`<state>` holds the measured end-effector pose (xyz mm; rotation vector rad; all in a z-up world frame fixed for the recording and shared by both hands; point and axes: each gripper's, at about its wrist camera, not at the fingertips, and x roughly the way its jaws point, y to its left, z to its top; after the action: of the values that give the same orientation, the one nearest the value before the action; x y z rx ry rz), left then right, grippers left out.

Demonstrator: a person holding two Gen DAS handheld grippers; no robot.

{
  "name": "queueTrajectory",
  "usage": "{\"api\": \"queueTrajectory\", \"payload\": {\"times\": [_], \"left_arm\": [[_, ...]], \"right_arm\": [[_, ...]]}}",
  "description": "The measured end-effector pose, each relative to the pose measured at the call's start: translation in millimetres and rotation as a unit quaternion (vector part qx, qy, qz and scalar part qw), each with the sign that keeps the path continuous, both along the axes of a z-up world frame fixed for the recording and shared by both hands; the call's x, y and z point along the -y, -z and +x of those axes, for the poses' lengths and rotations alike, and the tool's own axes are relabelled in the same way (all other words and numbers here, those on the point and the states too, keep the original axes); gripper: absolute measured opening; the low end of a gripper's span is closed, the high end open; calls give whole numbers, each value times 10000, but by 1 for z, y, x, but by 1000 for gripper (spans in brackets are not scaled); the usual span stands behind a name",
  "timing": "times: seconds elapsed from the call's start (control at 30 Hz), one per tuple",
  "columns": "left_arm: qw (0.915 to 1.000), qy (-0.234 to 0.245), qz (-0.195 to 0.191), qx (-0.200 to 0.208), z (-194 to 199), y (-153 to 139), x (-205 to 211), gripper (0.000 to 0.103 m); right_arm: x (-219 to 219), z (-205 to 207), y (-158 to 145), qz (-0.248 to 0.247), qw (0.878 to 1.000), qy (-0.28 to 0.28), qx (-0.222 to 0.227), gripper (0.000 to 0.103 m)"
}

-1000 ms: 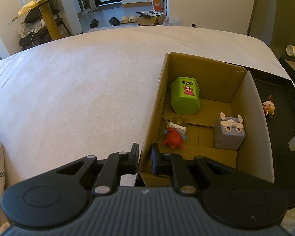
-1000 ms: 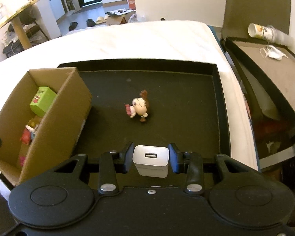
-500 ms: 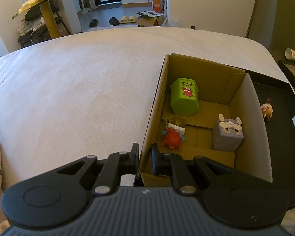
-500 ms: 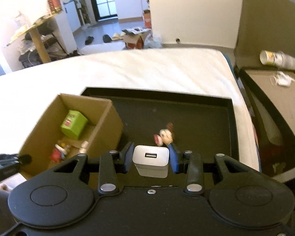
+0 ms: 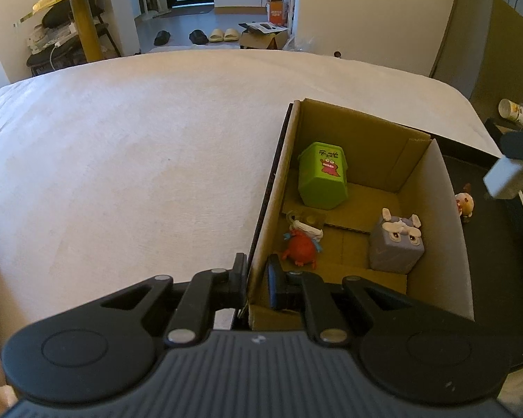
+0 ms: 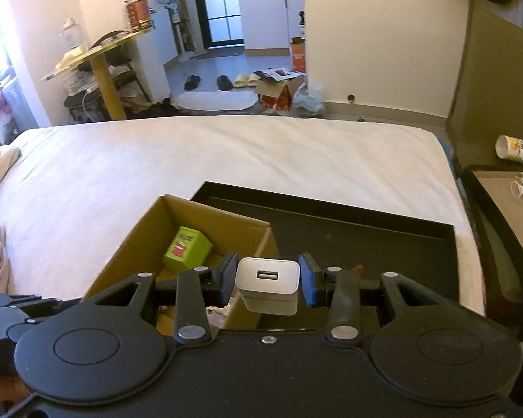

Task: Organize rigid objects
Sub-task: 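Lift the white charger with the right gripper and carry it toward the box, then lower the white charger into the box and open the right gripper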

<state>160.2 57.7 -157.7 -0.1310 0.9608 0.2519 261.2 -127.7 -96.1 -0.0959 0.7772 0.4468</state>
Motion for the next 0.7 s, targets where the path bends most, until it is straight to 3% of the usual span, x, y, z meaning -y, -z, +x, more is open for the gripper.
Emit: {"api": "queueTrajectory", "payload": {"times": [0.37, 0.7], "left_arm": [[9999, 27, -141, 68, -3, -1, -5, 10], [9997, 48, -220, 102, -5, -1, -8, 10]], "right_arm": [[-40, -4, 2, -71, 9993, -362, 19, 37], [-64, -8, 26, -316, 9974, -613, -208, 38]]}}
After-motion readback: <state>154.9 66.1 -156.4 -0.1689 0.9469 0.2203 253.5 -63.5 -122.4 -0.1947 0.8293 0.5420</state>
